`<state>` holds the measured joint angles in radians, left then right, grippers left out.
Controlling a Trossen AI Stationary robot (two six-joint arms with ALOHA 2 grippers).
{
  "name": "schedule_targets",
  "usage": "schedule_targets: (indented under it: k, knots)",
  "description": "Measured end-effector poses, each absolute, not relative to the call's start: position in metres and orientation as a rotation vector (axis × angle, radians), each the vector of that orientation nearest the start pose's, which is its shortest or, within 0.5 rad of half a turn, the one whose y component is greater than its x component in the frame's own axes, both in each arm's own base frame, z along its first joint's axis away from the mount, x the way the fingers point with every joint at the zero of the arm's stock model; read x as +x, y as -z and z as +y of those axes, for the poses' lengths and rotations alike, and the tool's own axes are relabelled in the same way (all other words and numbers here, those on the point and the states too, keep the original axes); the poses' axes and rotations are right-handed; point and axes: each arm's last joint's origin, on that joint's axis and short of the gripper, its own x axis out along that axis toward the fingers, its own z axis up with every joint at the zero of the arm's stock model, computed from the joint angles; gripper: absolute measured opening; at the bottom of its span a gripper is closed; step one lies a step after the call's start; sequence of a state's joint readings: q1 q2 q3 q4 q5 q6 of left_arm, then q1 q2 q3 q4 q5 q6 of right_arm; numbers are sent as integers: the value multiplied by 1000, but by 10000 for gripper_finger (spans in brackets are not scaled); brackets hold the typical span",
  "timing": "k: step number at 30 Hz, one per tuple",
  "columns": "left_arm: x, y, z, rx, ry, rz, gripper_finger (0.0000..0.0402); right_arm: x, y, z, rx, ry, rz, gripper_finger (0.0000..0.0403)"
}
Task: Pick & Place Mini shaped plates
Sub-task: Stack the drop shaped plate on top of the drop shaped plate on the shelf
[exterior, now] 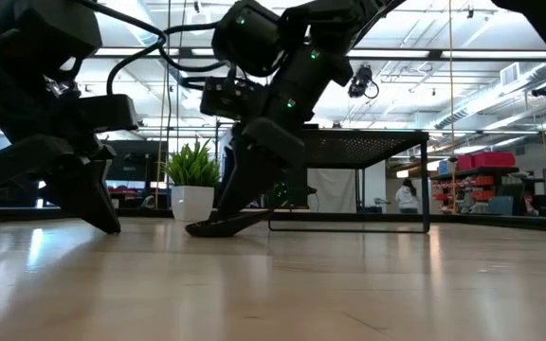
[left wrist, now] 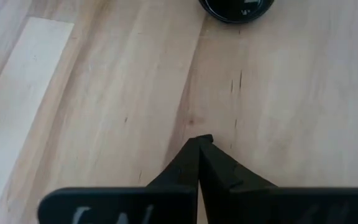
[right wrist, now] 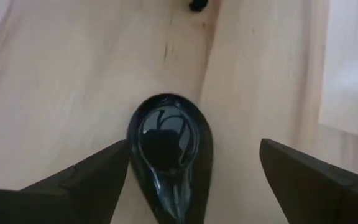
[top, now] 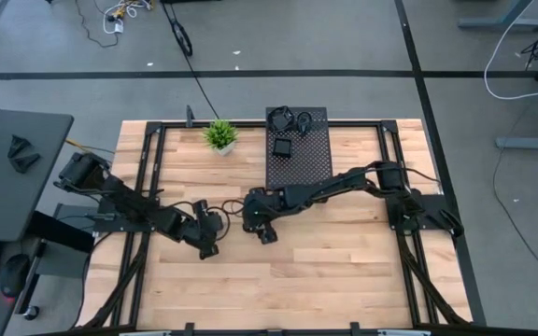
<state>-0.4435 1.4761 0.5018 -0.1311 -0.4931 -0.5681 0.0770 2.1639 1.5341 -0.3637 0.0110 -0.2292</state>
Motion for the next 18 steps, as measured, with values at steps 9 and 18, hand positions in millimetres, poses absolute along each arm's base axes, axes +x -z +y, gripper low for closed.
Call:
schedule_targets:
  k: [9,18]
  knots:
    - [209,-114,-84,-21,-316,922,9,447,-143,36,-268,-195,1040,362]
    - [209,-114,-84,-22,-316,920,5,445,-141,38,-239,-242,1061,362]
